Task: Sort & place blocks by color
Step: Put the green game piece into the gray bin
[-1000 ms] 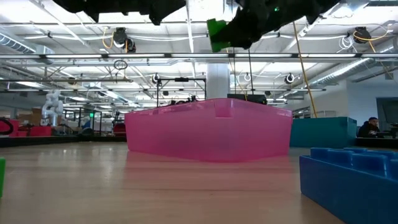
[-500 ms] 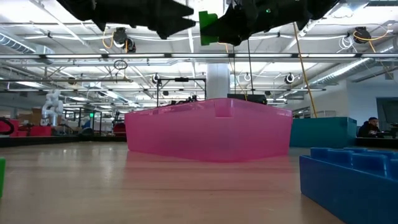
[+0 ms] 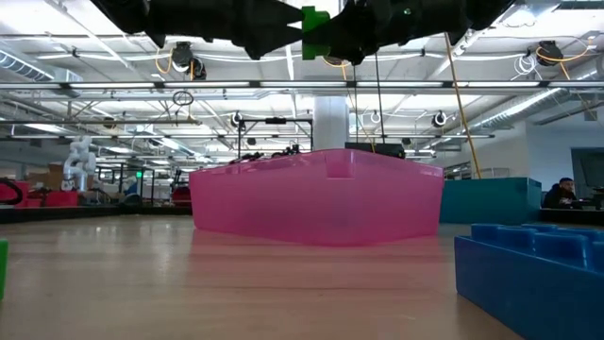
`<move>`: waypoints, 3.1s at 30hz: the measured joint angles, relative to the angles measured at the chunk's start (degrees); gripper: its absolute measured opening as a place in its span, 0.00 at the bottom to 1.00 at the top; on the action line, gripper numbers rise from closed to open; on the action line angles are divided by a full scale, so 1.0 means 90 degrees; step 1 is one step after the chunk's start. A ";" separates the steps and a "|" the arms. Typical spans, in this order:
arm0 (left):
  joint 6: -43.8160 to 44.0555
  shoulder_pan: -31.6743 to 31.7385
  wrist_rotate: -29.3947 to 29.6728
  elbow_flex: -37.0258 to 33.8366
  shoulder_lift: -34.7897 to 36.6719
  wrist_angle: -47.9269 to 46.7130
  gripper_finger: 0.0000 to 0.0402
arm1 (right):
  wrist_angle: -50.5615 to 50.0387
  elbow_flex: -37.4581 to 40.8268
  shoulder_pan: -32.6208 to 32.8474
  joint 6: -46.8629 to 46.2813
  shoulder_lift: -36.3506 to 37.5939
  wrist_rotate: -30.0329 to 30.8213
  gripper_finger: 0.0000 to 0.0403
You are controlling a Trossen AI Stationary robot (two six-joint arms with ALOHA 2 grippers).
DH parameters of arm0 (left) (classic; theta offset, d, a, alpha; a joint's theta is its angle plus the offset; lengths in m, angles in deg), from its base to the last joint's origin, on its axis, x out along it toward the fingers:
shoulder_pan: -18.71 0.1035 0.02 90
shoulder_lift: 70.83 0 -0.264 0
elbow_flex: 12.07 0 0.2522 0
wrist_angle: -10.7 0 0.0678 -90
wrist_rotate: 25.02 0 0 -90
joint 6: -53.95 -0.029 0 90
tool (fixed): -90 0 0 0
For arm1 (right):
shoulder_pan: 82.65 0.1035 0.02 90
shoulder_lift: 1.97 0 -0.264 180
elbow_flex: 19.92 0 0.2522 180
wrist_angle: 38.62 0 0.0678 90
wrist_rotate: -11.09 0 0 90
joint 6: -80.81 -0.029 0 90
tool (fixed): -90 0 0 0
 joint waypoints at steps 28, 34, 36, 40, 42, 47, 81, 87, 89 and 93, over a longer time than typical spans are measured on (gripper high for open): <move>0.0071 -0.0010 0.0333 0.0085 -0.0523 0.0881 0.69 | -0.0047 0.0000 -0.0036 -0.0060 0.0000 0.0010 0.31; 0.0067 -0.0021 0.0335 0.0093 -0.0642 0.0996 0.69 | -0.0002 0.0002 -0.0036 -0.0063 -0.0002 0.0012 0.31; 0.0086 -0.0027 0.0336 0.0100 -0.0688 0.1025 0.67 | -0.0020 0.0005 -0.0036 -0.0060 0.0000 0.0015 0.31; 0.0015 -0.0072 0.0338 0.0138 -0.0803 0.1231 0.57 | -0.0010 0.0007 -0.0079 -0.0063 0.0000 0.0015 0.31; -0.0007 -0.0076 0.0362 0.0157 -0.0838 0.1132 0.49 | -0.0105 0.0012 -0.0108 -0.0067 -0.0003 0.0006 0.31; -0.0109 -0.0088 0.0355 0.0253 -0.0977 0.1204 0.34 | -0.0132 0.0012 -0.0129 -0.0087 0.0003 0.0004 0.32; 0.2947 -0.2778 0.2310 0.0253 0.2194 -0.4608 0.35 | -0.1909 -0.0002 -0.0121 0.0412 0.0085 0.1302 0.64; 0.2575 -0.4670 0.2840 0.0253 0.2195 -0.4638 0.36 | -0.2056 0.0000 -0.0119 0.0282 0.0225 0.1375 0.64; 0.3106 -0.5131 0.3426 0.0253 0.2195 -0.5041 0.36 | -0.2145 0.0002 -0.0116 0.0186 0.0294 0.1373 0.64; 0.4833 -0.5732 0.3949 0.0253 0.2096 -0.6269 0.36 | -0.2244 0.0005 -0.0109 0.0090 0.0393 0.1355 0.64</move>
